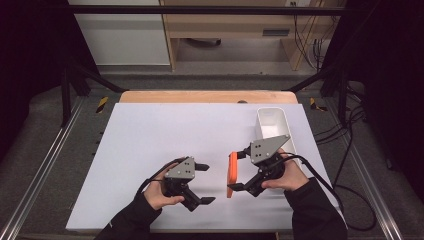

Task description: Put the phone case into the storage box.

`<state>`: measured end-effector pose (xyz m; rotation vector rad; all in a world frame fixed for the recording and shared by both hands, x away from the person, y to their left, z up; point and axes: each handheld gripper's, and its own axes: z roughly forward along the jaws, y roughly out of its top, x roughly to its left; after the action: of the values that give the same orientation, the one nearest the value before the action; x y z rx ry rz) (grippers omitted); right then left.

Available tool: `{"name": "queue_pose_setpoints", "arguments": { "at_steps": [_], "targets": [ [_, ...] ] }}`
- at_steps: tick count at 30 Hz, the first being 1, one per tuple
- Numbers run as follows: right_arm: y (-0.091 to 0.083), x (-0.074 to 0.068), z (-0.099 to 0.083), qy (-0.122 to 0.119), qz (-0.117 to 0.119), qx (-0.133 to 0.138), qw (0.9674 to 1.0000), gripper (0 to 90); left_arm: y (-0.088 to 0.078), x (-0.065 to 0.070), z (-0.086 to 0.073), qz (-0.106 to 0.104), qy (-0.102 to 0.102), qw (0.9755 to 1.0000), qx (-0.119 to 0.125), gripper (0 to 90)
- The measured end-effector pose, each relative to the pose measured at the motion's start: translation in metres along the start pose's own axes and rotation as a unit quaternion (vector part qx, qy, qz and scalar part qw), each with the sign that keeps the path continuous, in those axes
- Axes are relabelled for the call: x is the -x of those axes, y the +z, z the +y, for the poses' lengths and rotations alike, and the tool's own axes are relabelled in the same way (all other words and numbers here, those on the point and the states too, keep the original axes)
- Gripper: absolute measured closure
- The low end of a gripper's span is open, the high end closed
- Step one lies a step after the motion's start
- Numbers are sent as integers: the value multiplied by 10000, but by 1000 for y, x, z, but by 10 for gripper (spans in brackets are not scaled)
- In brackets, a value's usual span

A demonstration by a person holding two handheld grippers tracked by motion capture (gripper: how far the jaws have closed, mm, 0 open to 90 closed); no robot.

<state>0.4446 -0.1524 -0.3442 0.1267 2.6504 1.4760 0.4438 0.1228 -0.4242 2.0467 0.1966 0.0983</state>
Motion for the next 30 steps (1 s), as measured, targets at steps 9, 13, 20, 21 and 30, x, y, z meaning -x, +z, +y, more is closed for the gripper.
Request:
{"name": "queue_pose_setpoints", "arguments": {
  "at_steps": [9,13,20,21,30],
  "targets": [
    [-17,2,3,42,-338,193,9992,159,-28,-9,-16,589,-269,9978,104,13],
    [-22,3,4,84,-464,194,9987,160,-40,-13,-24,801,-351,9961,149,13],
    [-34,5,6,219,-736,190,9969,159,-64,-20,-37,1160,-542,9913,294,14],
    [-36,6,6,233,-762,202,9966,159,-68,-21,-39,1218,-573,9904,316,14],
    [-52,11,9,524,-1222,339,9905,158,-90,-26,-55,1603,-743,9831,487,13]
  ]
}}
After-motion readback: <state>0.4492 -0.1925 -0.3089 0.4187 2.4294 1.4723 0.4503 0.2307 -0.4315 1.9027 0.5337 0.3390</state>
